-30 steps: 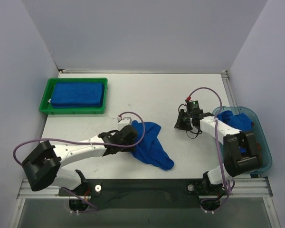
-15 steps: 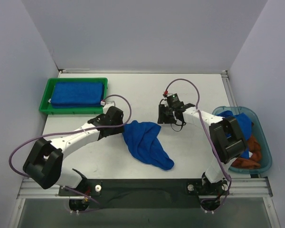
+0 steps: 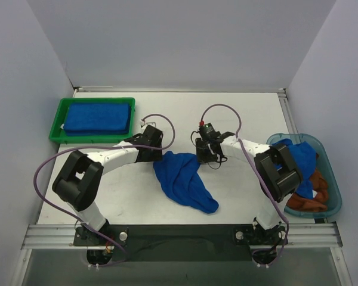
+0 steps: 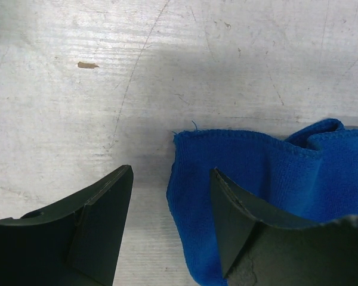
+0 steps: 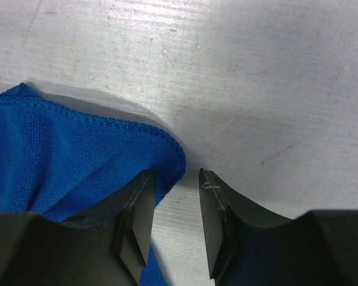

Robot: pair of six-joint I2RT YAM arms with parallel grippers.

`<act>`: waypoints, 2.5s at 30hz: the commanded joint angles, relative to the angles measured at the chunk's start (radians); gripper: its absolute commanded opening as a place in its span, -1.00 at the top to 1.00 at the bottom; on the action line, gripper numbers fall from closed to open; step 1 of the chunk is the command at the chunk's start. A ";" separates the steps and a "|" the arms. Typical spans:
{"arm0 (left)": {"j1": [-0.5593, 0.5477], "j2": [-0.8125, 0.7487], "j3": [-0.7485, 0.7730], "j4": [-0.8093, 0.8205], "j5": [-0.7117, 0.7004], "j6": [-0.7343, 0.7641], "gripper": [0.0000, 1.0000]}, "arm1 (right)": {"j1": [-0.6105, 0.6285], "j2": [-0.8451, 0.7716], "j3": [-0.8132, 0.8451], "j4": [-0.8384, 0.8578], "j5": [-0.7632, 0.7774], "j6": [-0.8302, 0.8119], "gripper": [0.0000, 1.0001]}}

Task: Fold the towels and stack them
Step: Flatten out the crumpled towel

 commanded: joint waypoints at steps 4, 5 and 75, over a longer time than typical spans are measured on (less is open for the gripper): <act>0.006 0.015 0.041 0.038 0.014 0.034 -0.29 | 0.026 0.043 0.053 -0.055 0.094 0.043 0.31; 0.005 0.015 0.039 0.041 0.017 0.034 -0.29 | 0.027 0.051 0.055 -0.057 0.097 0.047 0.31; -0.156 0.144 0.343 -0.263 -0.493 0.058 0.53 | -0.085 -0.041 0.012 -0.107 0.125 -0.081 1.00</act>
